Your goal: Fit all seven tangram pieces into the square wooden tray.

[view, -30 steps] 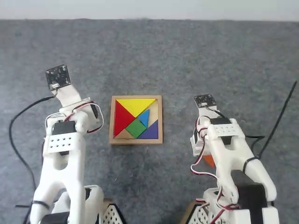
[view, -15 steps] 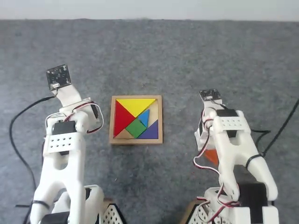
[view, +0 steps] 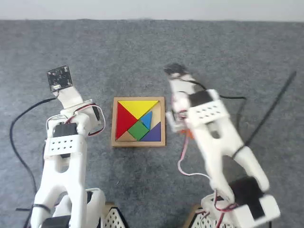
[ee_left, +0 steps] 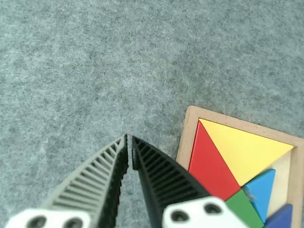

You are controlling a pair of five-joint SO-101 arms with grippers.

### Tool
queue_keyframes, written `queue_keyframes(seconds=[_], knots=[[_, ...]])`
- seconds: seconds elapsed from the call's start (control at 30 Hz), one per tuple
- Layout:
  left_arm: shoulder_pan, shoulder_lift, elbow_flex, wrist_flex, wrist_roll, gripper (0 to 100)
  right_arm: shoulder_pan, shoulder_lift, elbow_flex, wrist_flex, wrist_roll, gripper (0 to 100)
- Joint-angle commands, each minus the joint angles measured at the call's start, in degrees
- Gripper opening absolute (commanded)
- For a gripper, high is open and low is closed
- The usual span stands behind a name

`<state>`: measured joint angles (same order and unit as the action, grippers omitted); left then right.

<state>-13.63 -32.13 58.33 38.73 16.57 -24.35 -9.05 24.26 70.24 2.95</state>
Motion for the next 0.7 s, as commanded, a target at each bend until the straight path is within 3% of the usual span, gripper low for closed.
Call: queue_keyframes(seconds=[0.0, 0.2, 0.33, 0.43, 0.67], knots=[[-0.2, -2.0, -0.7, -1.1, -0.4, 2, -8.4, 5.7, -8.5, -6.2, -6.0, 11.5], [-0.5, -2.3, 0.0, -1.0, -0.4, 2, -13.1, 20.6, -13.8, -13.2, -6.3, 11.5], [-0.3, -2.4, 0.1, -1.1, -0.4, 2, -12.8, 28.6, -19.5, -11.3, -5.5, 11.7], [-0.2, -2.4, 0.1, -1.1, -0.4, 2, -13.1, 31.7, -23.2, -8.3, 1.0, 12.3], [-0.5, -2.4, 0.0, -1.1, -0.4, 2, -13.1, 31.0, -24.9, -2.6, 8.9, 28.8]])
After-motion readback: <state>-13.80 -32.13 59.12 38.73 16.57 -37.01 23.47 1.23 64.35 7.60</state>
